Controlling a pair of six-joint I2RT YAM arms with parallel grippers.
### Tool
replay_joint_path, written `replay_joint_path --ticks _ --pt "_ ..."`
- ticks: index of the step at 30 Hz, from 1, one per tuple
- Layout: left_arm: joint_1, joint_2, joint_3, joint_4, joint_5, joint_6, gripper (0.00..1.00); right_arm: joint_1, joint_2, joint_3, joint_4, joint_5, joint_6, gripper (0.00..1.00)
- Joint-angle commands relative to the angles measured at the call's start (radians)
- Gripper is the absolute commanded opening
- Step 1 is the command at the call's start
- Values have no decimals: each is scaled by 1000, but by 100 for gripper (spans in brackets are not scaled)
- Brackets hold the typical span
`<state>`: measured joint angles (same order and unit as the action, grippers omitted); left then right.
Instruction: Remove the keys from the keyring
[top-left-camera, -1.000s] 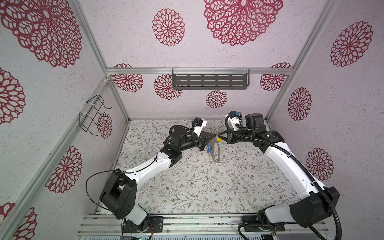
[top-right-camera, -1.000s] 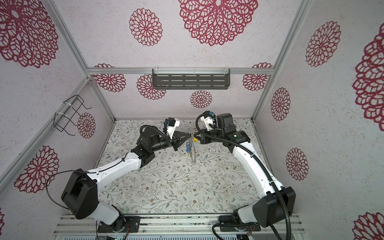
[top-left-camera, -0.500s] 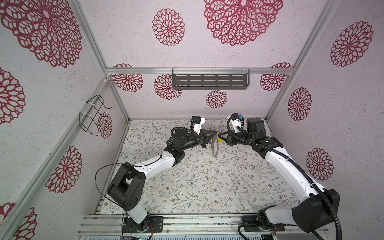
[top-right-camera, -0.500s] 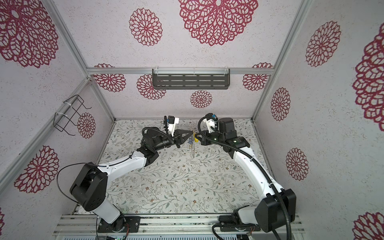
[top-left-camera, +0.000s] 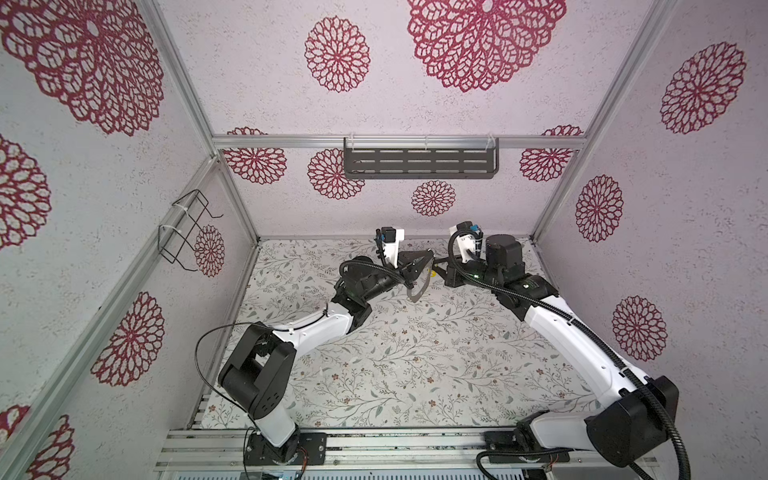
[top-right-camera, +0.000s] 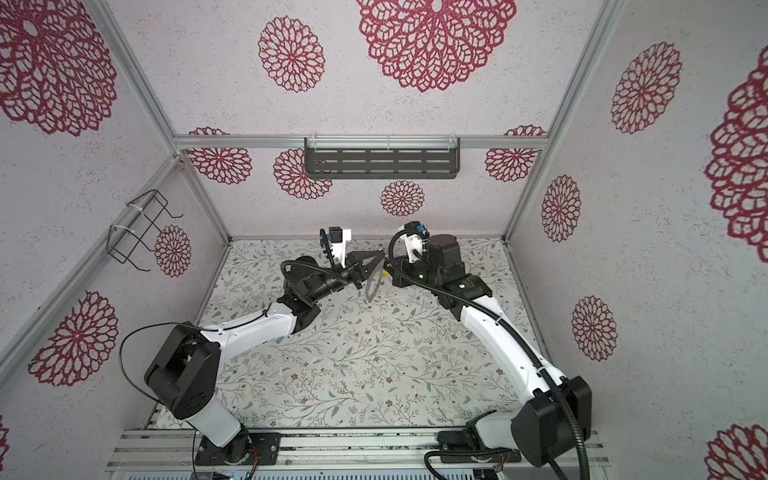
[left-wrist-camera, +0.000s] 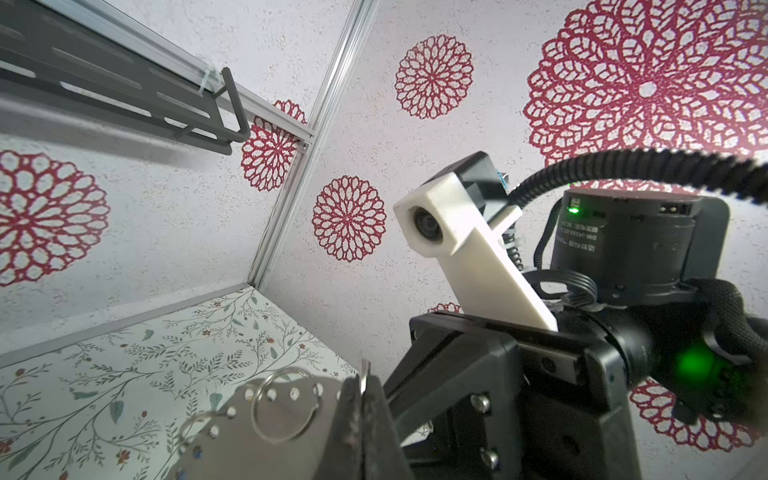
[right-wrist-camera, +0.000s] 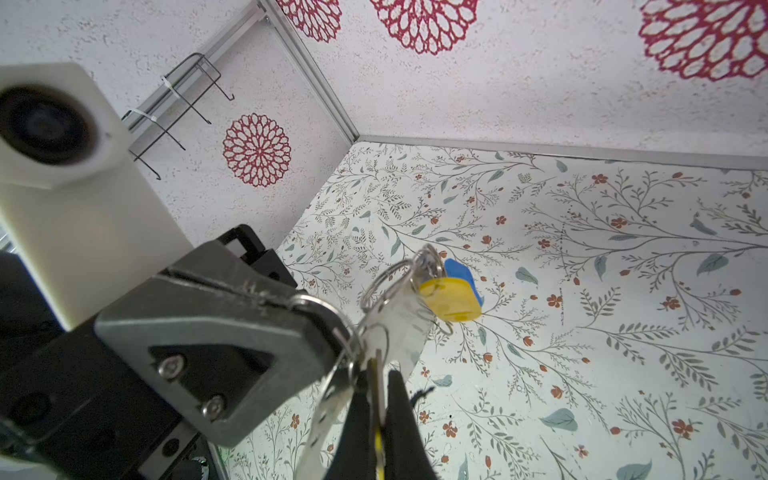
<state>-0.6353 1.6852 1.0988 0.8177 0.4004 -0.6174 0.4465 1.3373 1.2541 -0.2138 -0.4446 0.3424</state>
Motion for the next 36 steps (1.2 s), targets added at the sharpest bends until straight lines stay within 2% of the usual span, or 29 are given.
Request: replay_joint_path --ticks 1,9,16,23,27,30,34,36 --pt "-7 -4 39 181 -82 9 0 39 -15 -10 -73 -23 12 0" --pt "-7 49 8 361 -204 -114 0 112 -33 -58 13 -45 10 0" --pt "-26 105 22 467 -263 -224 0 134 -21 -105 58 -9 3 0" --pt "-37 134 22 574 -310 -310 0 133 -20 -168 65 139 -110 0" --pt "-35 118 20 572 -302 -315 0 131 -44 -188 72 204 -183 0" --pt "-35 110 15 578 -304 -313 0 125 -57 -193 74 205 -216 0" --pt "-31 109 13 590 -305 -312 0 124 -70 -200 80 122 -237 0" --pt "-28 114 21 603 -306 -341 0 120 -82 -227 82 197 -259 0"
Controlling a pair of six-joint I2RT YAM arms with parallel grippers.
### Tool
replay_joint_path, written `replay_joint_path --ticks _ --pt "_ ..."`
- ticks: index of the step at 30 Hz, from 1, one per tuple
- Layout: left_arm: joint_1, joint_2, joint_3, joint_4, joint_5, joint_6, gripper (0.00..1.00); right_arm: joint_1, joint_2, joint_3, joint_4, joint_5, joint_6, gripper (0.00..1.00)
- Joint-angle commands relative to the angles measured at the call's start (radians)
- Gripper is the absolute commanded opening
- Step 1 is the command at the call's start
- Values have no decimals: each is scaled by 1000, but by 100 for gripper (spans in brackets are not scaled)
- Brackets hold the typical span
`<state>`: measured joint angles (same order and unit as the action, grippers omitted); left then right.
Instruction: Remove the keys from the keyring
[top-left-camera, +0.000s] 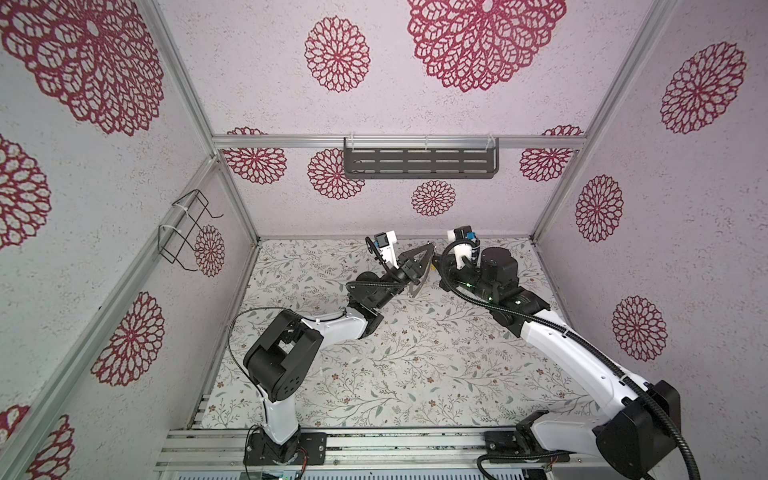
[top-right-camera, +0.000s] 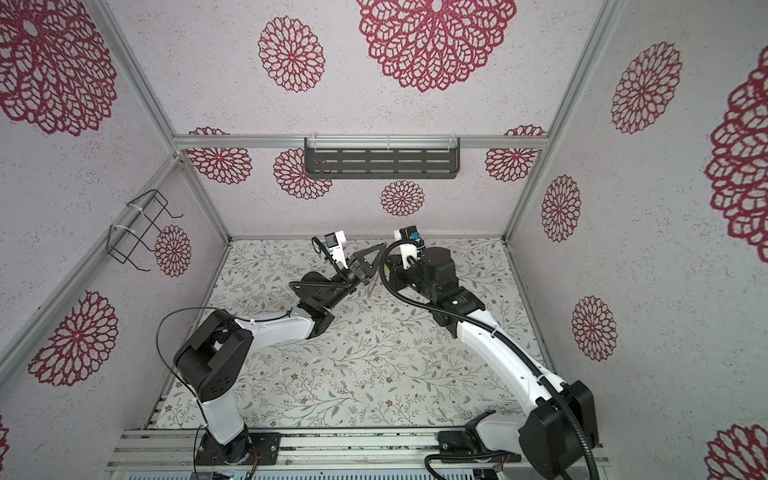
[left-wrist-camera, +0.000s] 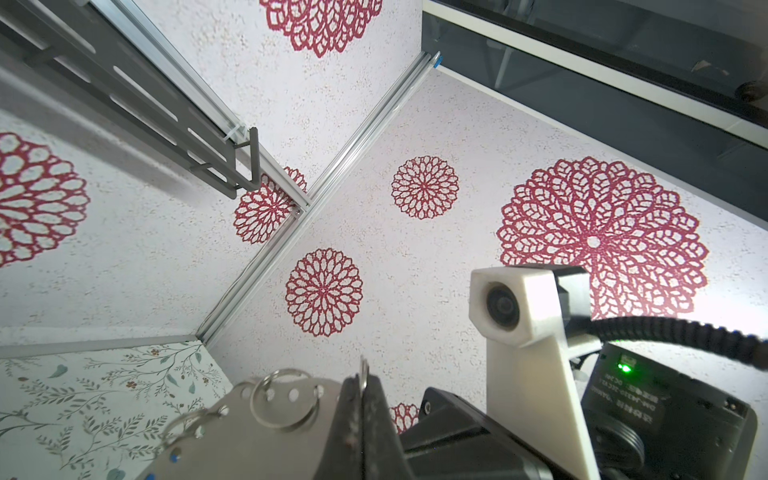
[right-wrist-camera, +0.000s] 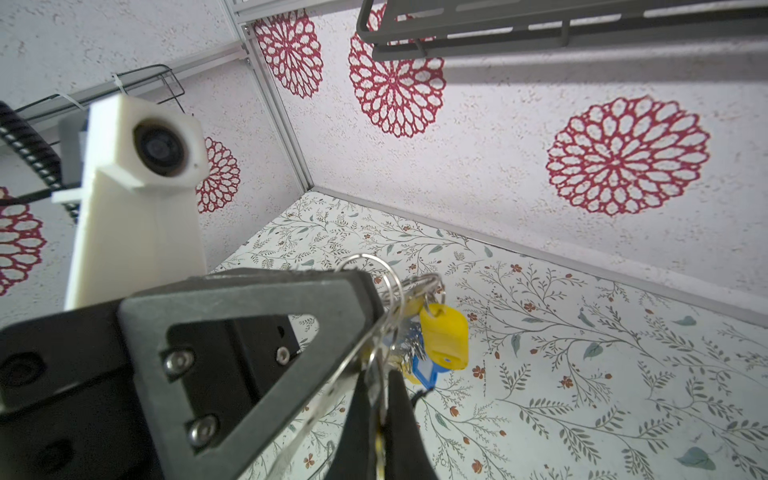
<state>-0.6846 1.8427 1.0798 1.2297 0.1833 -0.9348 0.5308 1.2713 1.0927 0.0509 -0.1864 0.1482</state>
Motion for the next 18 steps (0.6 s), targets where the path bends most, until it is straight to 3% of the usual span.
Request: replay_joint_path --ticks 1,3,6,13,18 --pt "23 -41 47 191 -81 -31 0 29 -20 -78 -181 -18 -79 0" --pt "22 -40 62 189 -64 -48 0 -1 -26 -106 -149 46 -102 0" --pt "21 -44 78 168 -31 -67 0 -54 -21 -88 -122 49 -120 0" --pt "24 -60 58 121 -24 -36 0 -113 6 36 -157 -67 -161 0" --pt "25 -30 72 134 -98 52 0 -82 7 -24 -69 -189 -66 0"
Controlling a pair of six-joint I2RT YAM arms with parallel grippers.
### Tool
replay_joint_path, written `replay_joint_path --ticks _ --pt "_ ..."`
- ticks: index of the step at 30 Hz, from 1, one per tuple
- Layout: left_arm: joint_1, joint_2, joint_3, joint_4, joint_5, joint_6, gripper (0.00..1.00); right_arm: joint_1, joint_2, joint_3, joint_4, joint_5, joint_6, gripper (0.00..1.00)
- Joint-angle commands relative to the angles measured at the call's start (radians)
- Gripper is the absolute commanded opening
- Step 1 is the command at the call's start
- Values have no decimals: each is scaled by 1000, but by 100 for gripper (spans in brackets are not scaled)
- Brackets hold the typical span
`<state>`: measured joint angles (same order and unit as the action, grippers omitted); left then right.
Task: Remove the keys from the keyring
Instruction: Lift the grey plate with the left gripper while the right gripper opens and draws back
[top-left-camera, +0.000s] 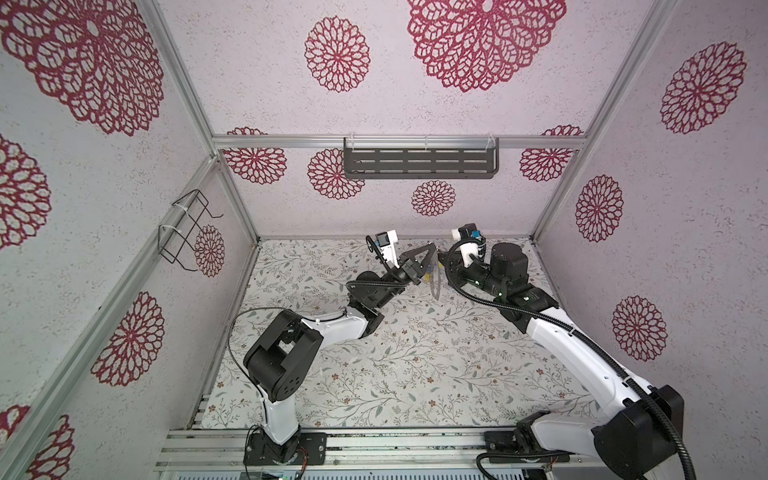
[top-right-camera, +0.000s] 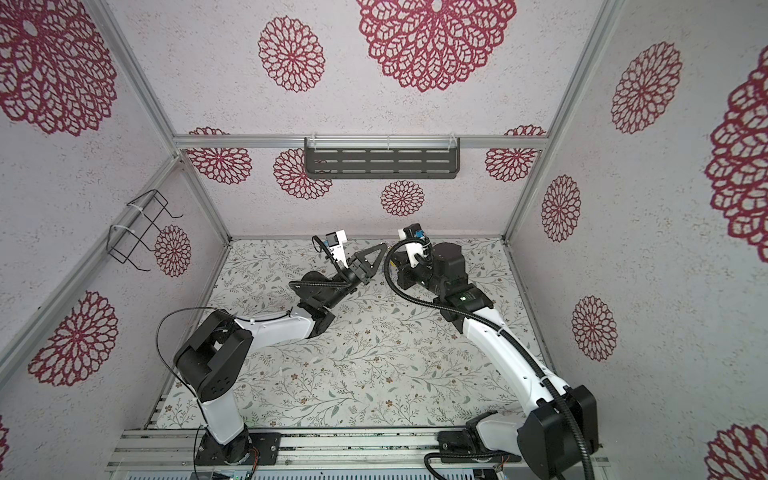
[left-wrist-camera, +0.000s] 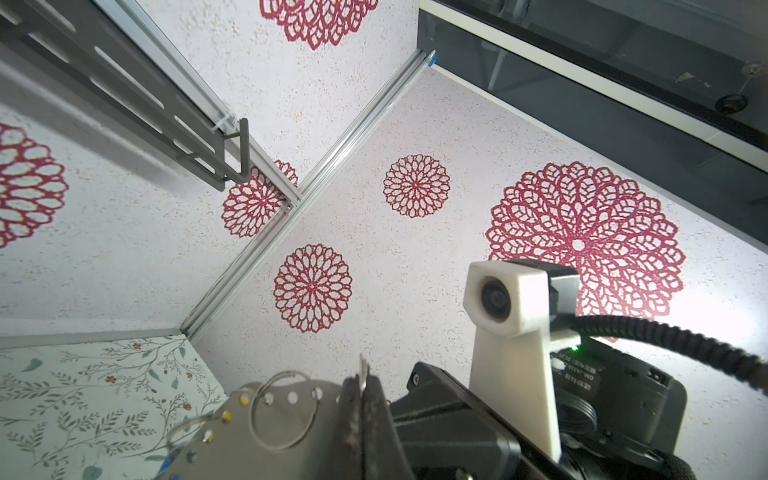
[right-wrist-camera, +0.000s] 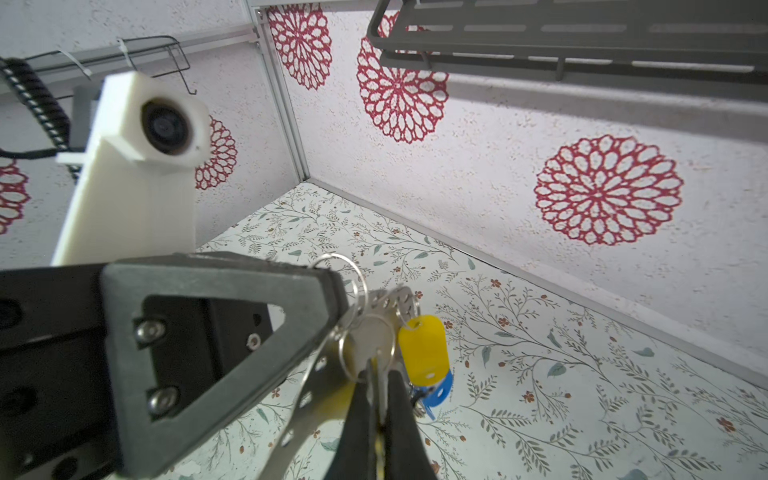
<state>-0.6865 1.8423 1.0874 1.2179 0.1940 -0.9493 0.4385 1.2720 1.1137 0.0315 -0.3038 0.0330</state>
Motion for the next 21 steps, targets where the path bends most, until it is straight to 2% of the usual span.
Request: replay_joint_path --ticks 1,5,10,14,17,19,21 --pt "27 -22 73 149 -119 79 0 28 4 -69 -28 -71 63 0" --pt "27 11 108 160 -154 123 0 93 3 -132 14 -81 99 0" --pt "27 35 137 157 -143 132 0 117 -7 -157 37 -86 125 0" --pt "29 36 130 160 -126 114 0 116 -19 -128 -16 -33 104 0" --pt "40 25 126 143 -70 91 0 105 -41 -106 -67 43 110 0" --pt "51 13 121 122 -16 85 0 77 -69 -103 -92 57 123 7" --pt "66 1 113 99 42 69 0 28 -111 -101 -113 29 139 22"
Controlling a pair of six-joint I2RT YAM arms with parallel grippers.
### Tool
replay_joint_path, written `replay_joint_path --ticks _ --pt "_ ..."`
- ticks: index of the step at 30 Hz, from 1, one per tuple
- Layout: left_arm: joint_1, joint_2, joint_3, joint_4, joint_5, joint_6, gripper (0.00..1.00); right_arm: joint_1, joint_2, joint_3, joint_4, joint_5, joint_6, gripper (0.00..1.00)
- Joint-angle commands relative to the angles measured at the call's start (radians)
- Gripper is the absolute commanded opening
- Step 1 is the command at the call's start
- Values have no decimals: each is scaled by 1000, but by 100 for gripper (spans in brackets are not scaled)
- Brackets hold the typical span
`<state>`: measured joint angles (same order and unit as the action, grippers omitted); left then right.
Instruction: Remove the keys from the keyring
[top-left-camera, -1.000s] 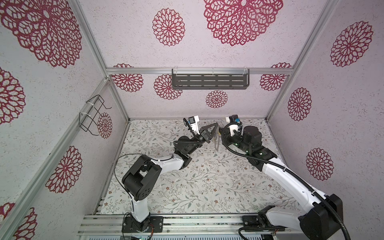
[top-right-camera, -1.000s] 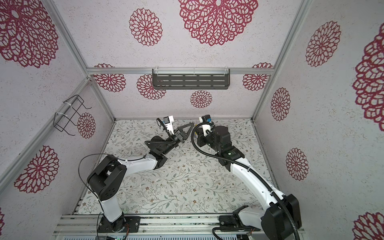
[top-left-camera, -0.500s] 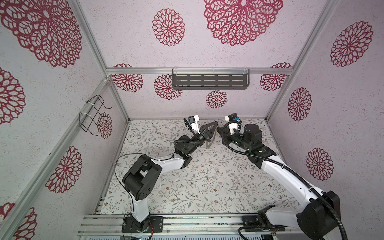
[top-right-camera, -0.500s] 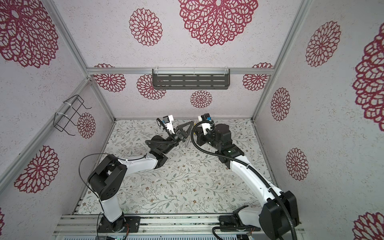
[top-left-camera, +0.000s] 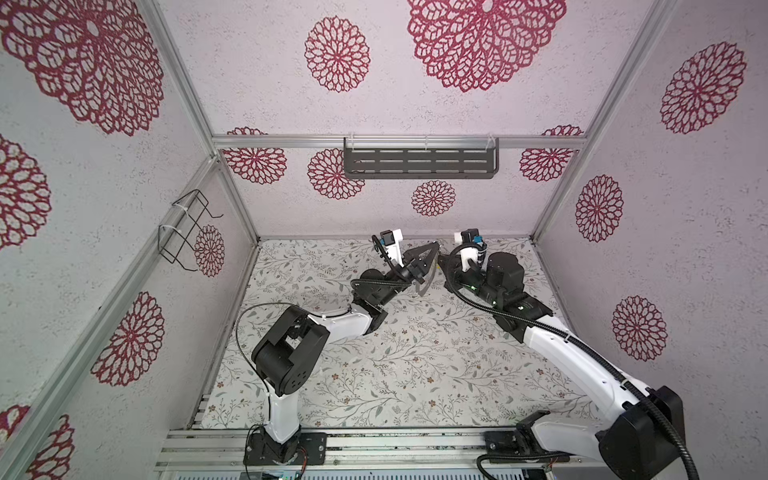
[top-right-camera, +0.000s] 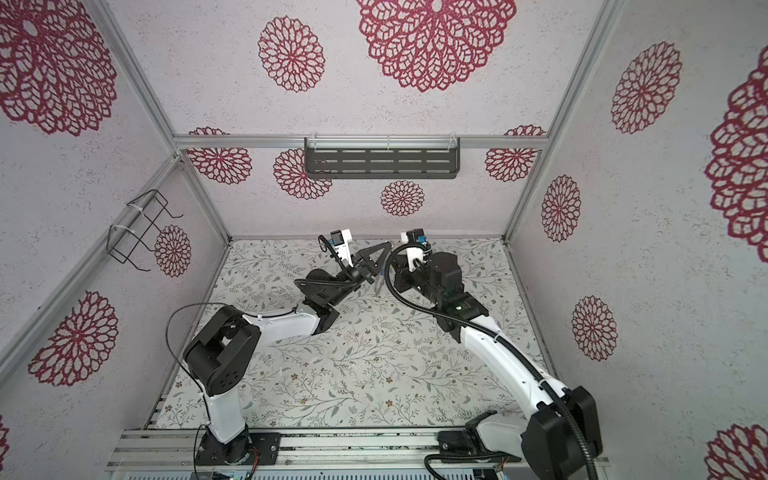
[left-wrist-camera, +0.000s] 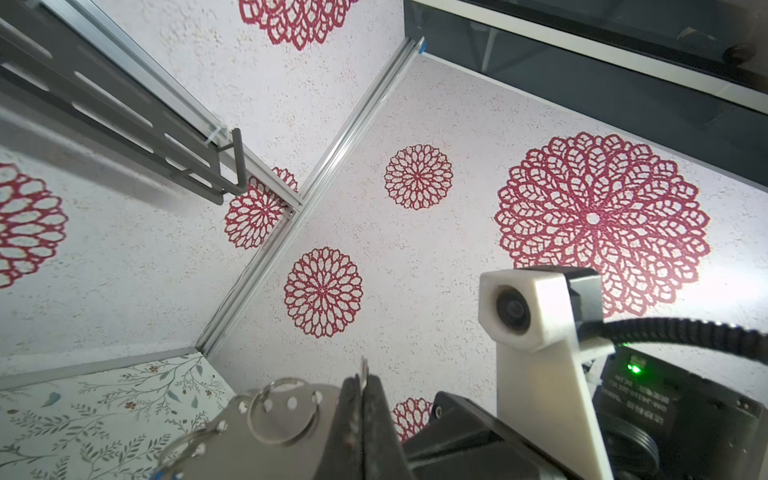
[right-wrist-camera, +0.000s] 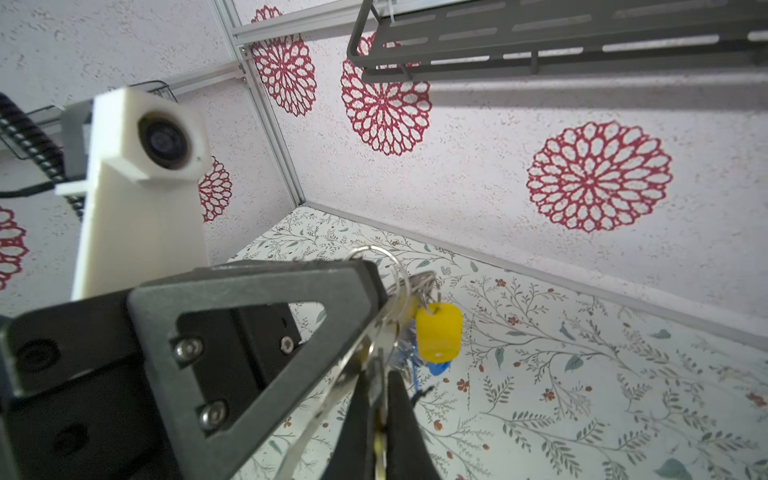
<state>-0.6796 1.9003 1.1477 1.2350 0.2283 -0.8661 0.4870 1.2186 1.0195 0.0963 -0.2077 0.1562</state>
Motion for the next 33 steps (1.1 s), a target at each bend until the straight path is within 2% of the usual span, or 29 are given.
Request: replay_joint_path --ticks 1,3,4,7,10,13,19,23,26,30,33 --pt "67 -59 52 74 37 -22 0 -44 -77 -5 -187 -87 23 28" --pt "85 -59 52 68 99 -50 0 -97 -120 5 -211 -137 31 39" --pt "91 -59 54 69 120 -64 0 -116 -134 11 -221 -156 33 41" --pt "110 -57 63 66 166 -94 0 -178 -168 34 -240 -208 43 42" --pt "116 -54 92 44 212 -111 0 -239 -163 64 -193 -291 94 38" --pt "118 -48 116 37 237 -138 0 -273 -99 109 -50 -406 205 31" --pt "118 -37 136 52 245 -204 0 -294 69 166 326 -566 511 27" --pt "117 -17 138 78 240 -260 0 -293 143 200 485 -600 668 31" --pt "114 8 151 104 249 -295 0 -289 169 208 550 -610 739 31" --pt "113 38 182 134 269 -345 0 -273 180 227 552 -611 741 28" --pt "112 54 216 132 299 -377 0 -254 187 258 505 -605 693 28"
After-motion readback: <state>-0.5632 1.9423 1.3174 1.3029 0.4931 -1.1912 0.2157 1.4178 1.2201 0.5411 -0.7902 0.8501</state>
